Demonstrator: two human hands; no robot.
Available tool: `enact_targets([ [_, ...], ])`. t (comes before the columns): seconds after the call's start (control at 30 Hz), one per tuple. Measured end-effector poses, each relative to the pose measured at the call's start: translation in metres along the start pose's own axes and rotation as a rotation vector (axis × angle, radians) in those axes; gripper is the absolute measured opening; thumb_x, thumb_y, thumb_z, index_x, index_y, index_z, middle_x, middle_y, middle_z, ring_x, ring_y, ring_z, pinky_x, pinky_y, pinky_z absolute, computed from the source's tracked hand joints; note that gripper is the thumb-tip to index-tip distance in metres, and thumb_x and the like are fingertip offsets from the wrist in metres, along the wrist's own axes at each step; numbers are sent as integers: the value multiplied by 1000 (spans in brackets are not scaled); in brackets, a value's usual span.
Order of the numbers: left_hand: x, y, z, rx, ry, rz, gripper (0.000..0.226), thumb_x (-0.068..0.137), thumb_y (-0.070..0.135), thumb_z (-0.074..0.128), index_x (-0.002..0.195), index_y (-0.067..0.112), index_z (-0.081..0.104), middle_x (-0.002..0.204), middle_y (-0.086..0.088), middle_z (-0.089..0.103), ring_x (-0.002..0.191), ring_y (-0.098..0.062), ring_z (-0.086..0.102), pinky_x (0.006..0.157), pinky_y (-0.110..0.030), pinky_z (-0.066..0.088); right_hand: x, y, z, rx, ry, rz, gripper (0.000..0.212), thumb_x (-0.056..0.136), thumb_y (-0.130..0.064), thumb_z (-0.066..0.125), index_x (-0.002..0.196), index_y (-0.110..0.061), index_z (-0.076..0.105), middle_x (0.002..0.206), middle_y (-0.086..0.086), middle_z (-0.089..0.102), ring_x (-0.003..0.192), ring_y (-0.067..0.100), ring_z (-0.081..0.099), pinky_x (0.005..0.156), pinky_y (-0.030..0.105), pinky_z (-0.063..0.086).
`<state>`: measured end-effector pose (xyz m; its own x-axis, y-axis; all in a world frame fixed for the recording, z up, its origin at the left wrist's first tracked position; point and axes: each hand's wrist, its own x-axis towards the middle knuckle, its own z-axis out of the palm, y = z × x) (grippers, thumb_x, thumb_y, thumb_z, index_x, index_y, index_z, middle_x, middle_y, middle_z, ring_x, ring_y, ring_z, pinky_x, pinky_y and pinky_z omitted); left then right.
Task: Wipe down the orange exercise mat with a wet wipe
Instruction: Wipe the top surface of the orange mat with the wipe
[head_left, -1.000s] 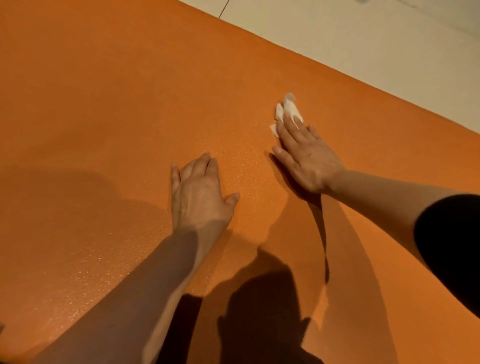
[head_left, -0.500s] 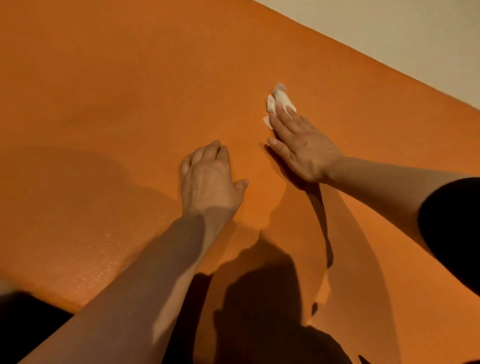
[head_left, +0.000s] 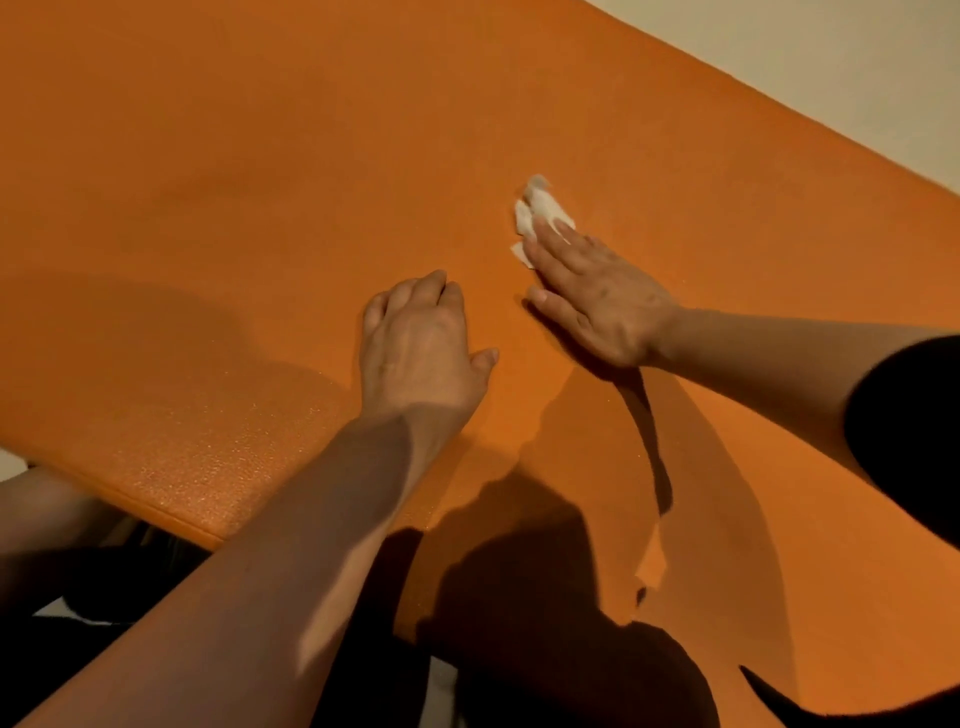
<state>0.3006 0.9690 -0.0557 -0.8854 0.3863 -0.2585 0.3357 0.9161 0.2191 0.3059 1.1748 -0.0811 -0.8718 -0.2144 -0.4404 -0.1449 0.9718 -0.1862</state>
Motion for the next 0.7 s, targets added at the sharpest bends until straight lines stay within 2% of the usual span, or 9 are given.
enact_targets([
  [0.1, -5, -7, -4, 8, -12, -1, 70, 90, 50, 56, 146, 14, 36, 156, -2, 27, 142, -22, 22, 116, -38, 13, -40, -8, 19, 48, 27, -41, 88, 85, -71, -12, 155, -18, -6, 162, 2, -15, 148, 14, -18, 121, 33, -6],
  [0.27, -29, -19, -8, 43, -8, 2, 68, 90, 52, 53, 144, 15, 38, 154, -2, 31, 141, -21, 25, 114, -37, 13, -43, -53, 23, 175, -39, -279, 75, 94, -62, 4, 156, -19, 1, 162, 0, -11, 148, 10, -15, 119, 27, -10],
  [0.4, -45, -20, -13, 72, -22, -3, 68, 91, 53, 52, 145, 14, 36, 154, -2, 30, 141, -22, 25, 115, -39, 13, 4, -40, 6, 89, -25, -141, 70, 95, -57, 6, 155, -21, -1, 162, 1, -11, 149, 13, -11, 118, 29, -10],
  [0.53, -59, -26, -23, 86, -40, 7, 68, 93, 53, 50, 146, 14, 35, 155, -3, 29, 141, -22, 24, 116, -40, 11, -17, -25, 10, 24, -30, 1, 69, 99, -59, 6, 155, -19, -5, 162, 2, -13, 148, 14, -14, 119, 31, -9],
  [0.63, -73, -34, -27, 95, -58, 4, 66, 93, 54, 50, 145, 16, 38, 154, -2, 30, 141, -22, 25, 117, -41, 11, -56, -62, 22, 157, -35, -78, 84, 85, -68, -4, 154, -21, -6, 160, -3, -17, 146, 10, -19, 117, 25, -15],
  [0.7, -83, -37, -28, 91, -52, -3, 64, 92, 54, 50, 144, 17, 39, 154, -2, 31, 140, -21, 26, 117, -41, 12, -56, -92, 23, 219, -52, -161, 79, 90, -66, 1, 155, -21, -4, 159, -6, -17, 146, 8, -18, 115, 22, -16],
])
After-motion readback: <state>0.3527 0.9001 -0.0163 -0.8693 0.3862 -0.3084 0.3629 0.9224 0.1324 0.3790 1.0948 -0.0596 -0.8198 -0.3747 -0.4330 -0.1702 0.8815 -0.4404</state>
